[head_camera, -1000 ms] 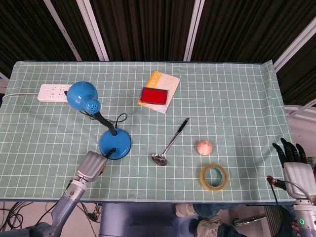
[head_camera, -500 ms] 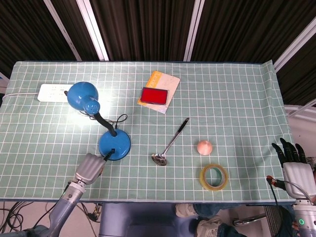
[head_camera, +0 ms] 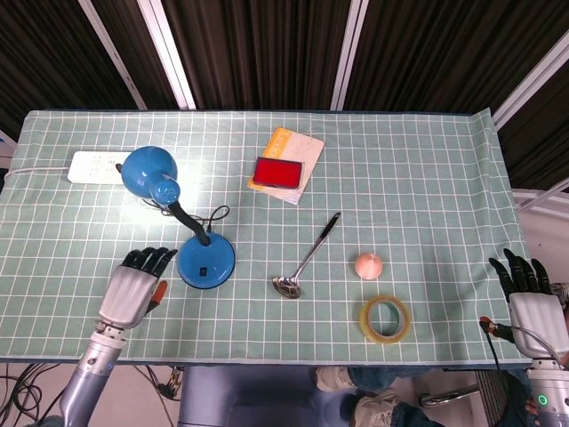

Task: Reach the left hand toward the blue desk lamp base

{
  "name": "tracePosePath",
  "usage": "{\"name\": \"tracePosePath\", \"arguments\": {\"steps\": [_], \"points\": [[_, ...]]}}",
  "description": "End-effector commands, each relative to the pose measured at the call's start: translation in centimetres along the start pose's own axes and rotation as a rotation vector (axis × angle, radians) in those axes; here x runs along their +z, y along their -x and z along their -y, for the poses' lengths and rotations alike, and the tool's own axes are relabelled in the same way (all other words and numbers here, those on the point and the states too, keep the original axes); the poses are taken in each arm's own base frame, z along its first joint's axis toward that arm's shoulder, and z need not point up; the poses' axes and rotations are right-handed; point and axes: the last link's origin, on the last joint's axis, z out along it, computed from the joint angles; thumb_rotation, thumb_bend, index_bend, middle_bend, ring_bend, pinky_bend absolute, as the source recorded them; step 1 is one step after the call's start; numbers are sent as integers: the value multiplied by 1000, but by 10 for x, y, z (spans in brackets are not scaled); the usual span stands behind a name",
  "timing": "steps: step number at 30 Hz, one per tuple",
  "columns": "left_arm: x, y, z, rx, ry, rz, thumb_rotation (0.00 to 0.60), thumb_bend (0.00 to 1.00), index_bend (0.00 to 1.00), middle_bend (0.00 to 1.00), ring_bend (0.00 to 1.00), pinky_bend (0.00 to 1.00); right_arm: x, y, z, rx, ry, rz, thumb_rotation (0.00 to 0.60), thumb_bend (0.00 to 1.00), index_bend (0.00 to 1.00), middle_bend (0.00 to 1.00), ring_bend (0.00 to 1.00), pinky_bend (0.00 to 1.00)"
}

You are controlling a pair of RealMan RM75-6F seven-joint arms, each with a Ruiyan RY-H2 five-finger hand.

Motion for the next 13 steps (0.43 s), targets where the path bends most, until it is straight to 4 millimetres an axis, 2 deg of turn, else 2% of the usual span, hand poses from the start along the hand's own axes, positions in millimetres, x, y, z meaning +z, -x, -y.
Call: {"name": "tracePosePath", "arguments": {"steps": [1, 8, 13], "points": [[-33, -17, 35, -42, -63, 17, 600, 376, 140, 148, 121, 198, 0, 0, 0, 0, -1, 1, 600, 168, 125, 37, 75, 0], [-76, -30, 95, -120, -191, 1, 600, 304, 111, 53, 9, 107, -1, -1, 2, 6, -11, -9, 600, 168, 126, 37, 75, 0], [-81, -39, 120, -197, -279, -14, 600, 301, 104, 44, 0, 95, -1, -1, 2, 6, -19, -15, 600, 168, 126, 37, 74, 0]]}}
